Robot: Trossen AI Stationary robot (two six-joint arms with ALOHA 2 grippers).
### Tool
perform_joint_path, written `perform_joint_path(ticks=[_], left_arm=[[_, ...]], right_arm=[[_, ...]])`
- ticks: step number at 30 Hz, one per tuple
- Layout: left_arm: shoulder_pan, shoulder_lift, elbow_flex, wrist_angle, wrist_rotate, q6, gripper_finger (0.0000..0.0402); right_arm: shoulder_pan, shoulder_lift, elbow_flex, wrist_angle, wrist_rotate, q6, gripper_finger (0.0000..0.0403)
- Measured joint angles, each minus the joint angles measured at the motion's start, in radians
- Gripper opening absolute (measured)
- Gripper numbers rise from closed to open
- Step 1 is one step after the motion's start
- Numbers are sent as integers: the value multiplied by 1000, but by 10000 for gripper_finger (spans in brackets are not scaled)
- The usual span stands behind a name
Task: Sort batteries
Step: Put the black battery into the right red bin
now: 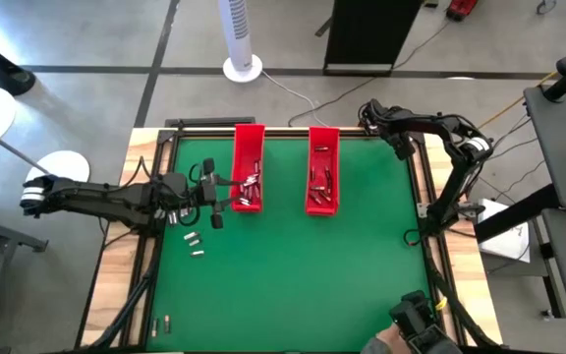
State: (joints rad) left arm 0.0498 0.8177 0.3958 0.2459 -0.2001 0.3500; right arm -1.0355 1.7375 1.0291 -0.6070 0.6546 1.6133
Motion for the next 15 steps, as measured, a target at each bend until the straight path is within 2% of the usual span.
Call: perform_joint_path(ticks=[7,15], left_arm=[[0,0,0,0,0,0,136],[0,0,0,-10,0,-1,136]], right_arm=[[-4,63,52,-80,0,14,149],[-11,158,141,-173,7,75,167]])
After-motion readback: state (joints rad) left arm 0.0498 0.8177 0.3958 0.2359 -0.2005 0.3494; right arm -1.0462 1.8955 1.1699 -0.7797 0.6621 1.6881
